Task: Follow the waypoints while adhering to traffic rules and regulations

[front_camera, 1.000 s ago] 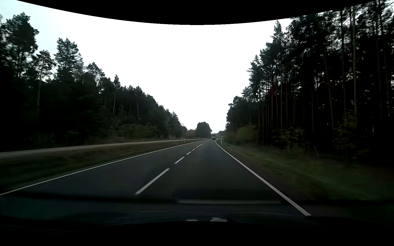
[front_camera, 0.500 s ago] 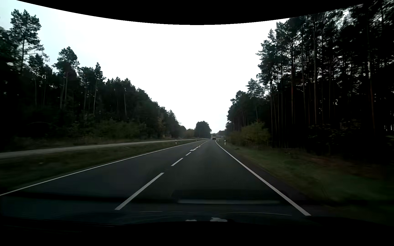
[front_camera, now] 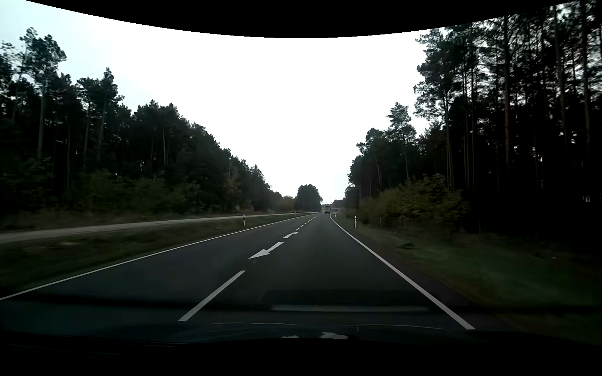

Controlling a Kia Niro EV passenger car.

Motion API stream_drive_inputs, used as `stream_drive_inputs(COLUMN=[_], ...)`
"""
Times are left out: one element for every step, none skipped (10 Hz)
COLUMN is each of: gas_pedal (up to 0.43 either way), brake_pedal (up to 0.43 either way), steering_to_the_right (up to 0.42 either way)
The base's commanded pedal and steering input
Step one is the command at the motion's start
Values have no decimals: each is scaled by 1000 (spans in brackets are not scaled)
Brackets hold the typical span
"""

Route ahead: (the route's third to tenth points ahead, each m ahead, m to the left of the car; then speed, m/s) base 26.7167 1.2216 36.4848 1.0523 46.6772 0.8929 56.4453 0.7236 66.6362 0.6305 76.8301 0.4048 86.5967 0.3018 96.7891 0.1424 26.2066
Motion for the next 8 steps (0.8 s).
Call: stream_drive_inputs(gas_pedal=[421,421,421,421,421,421,421,421], brake_pedal=[0,0,0,0,0,0,0,0], steering_to_the_right=[5,6,6,5,6,5,6,6])
